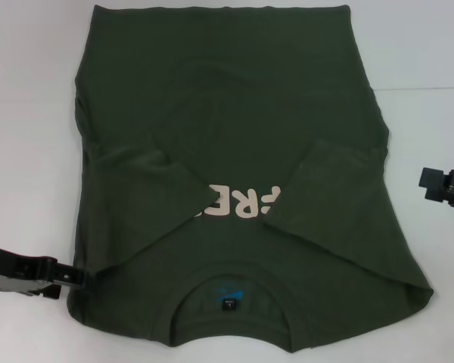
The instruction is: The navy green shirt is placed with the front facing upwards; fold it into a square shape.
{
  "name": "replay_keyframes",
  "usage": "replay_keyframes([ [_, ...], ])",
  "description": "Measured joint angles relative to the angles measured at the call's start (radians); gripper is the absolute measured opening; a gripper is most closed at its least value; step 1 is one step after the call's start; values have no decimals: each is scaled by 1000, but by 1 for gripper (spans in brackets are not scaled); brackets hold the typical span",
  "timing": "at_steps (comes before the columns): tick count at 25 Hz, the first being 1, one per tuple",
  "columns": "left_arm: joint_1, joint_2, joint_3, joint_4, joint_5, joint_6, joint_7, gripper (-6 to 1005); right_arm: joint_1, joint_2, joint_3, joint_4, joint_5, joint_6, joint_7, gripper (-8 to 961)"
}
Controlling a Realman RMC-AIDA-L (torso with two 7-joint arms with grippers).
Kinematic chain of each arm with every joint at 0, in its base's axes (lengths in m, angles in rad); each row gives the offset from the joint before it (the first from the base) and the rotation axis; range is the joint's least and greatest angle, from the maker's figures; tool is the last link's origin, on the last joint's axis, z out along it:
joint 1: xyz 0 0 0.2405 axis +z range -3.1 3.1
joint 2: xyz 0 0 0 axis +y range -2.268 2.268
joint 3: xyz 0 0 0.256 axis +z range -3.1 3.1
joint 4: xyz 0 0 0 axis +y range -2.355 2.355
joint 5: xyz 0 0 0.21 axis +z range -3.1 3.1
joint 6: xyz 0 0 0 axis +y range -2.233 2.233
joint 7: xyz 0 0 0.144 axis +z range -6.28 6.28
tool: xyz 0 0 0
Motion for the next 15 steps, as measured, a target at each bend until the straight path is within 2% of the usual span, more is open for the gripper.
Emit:
replay_keyframes([
  [15,-12,-9,11,-20,-1,-13,-1,832,3,7,-5,0,-3,0,-10,944],
])
